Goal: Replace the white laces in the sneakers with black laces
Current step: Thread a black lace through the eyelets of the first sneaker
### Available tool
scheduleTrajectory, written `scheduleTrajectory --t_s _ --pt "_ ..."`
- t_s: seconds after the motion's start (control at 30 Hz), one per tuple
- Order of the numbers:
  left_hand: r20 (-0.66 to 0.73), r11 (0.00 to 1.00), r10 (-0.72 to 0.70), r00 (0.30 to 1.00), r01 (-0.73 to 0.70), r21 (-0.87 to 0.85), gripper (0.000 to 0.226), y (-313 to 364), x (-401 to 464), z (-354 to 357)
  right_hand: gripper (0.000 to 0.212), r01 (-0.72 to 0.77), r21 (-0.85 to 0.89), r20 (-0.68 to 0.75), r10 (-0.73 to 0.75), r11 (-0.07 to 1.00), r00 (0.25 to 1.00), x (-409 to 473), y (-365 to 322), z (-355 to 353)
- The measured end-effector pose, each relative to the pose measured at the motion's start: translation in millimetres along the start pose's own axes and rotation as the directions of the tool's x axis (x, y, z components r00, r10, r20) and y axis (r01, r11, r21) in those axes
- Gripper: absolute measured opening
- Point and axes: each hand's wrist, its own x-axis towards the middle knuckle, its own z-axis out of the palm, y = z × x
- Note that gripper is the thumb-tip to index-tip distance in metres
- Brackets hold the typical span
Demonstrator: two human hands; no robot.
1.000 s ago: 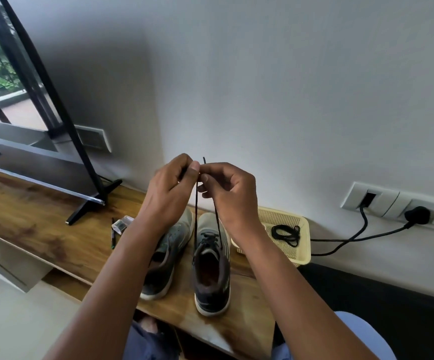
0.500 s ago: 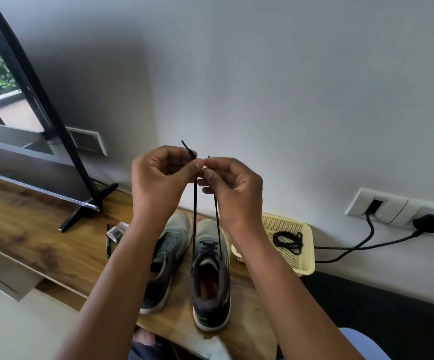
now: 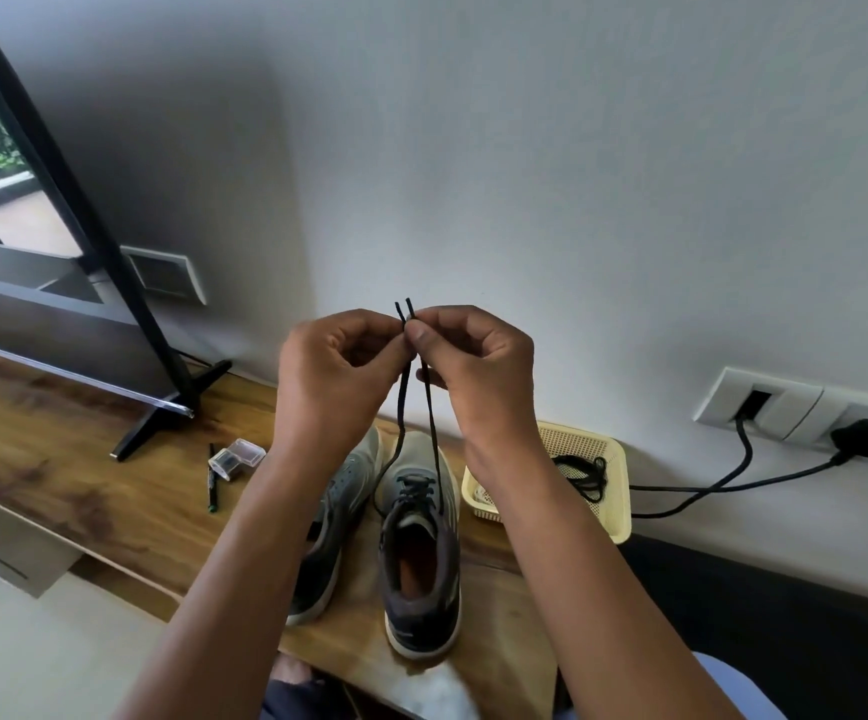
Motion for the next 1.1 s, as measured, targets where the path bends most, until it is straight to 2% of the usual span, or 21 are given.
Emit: scheduleTrajectory --t_s 0.23,0.43,0.5,0.57,0.63,0.73,0.87,0.97,1.1 --pt "-0.008 0.998 0.024 1.000 -0.024 0.052 0.009 -1 -4 2 0.010 -0.082 0.022 0.005 0.082 0.996 0.997 -1 -2 -4" --pt "-0.026 0.990 0.089 0.996 -0.086 0.116 0.009 3 -5 0 0.012 -0.059 -0.010 -0.002 0.059 0.998 0.998 -1 -2 -3" --pt "0.003 0.993 0.072 0.997 -0.072 0.094 0.010 1 -5 0 0.010 -0.044 -0.041 -0.021 0.043 0.998 0.999 -1 -1 -2" --pt "0.115 0.992 0.033 0.993 -0.047 0.116 0.017 -10 -3 -1 0.008 -0.035 -0.052 -0.035 0.034 0.998 0.999 0 -1 -2" --pt "0.295 0.965 -0.078 0.952 -0.003 0.264 0.035 -28 -2 -3 0.007 -0.042 -0.035 -0.037 0.040 0.999 0.998 0 -4 -3" --pt "0.503 0.874 -0.297 0.811 0.018 0.486 0.055 -62 -14 3 0.006 -0.040 -0.051 -0.011 0.040 0.998 0.999 1 -8 -3" --pt "0.591 0.780 -0.490 0.641 0.020 0.626 0.078 -102 -31 28 0.006 -0.027 -0.075 0.059 0.031 0.997 0.998 0 -15 -2" --pt "0.568 0.748 -0.530 0.630 0.030 0.663 0.091 -125 -37 40 0.006 0.037 -0.176 0.104 -0.019 0.984 0.994 0 -19 -3" --pt "0.543 0.763 -0.550 0.635 0.117 0.635 0.071 -134 -41 43 0.007 0.113 -0.253 0.098 -0.090 0.961 0.991 4 -19 -7"
